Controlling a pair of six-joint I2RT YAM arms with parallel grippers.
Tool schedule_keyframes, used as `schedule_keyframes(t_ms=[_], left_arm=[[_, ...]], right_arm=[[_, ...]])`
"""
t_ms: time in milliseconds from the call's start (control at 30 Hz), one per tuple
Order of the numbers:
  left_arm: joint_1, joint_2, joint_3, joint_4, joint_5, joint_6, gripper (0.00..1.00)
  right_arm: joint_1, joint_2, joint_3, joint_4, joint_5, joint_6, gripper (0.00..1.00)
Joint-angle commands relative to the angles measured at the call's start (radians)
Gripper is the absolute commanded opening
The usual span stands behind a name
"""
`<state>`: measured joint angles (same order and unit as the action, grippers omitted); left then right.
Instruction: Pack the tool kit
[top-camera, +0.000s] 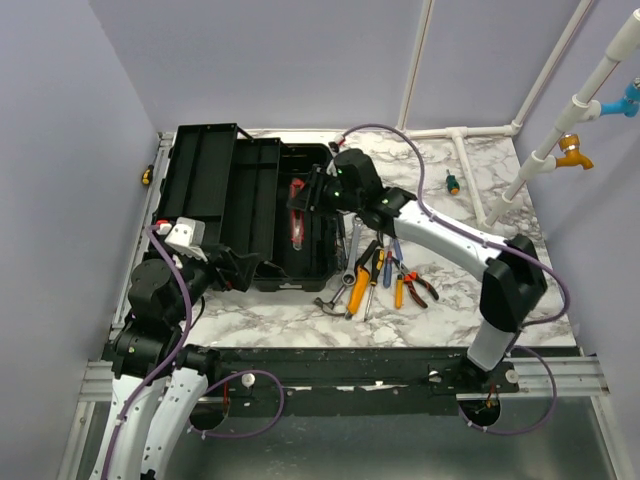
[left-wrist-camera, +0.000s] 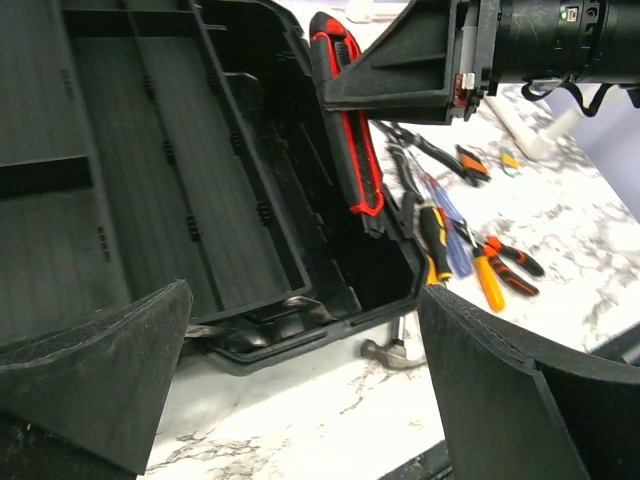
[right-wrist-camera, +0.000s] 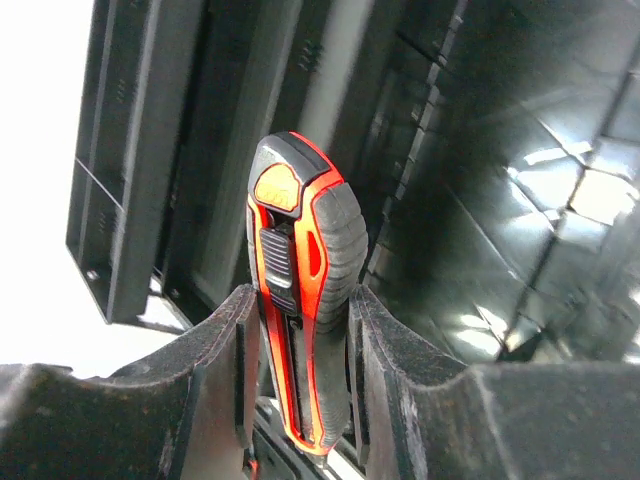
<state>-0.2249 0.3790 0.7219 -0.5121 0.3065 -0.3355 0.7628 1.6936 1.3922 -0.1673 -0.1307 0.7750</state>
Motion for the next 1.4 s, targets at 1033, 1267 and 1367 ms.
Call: schedule_keyframes(t_ms=[1033, 1267, 1367], left_arm=[[-0.013, -0.053, 0.016, -0.047, -0.274, -0.017, 0.98], [-0.013, -0.050, 0.013, -0.046, -0.271, -0.016, 0.99], [-0.013, -0.049, 0.013, -0.046, -0.273, -0.016, 0.98]], right_arm=[[0.005, 0.118, 0.067, -0.005, 0.315, 0.001, 0.04], [0.005, 0.280, 0.128, 0.087, 0.149, 0.090, 0.07], [0.006, 0.358, 0.176, 0.156, -0.008, 0.142, 0.47]])
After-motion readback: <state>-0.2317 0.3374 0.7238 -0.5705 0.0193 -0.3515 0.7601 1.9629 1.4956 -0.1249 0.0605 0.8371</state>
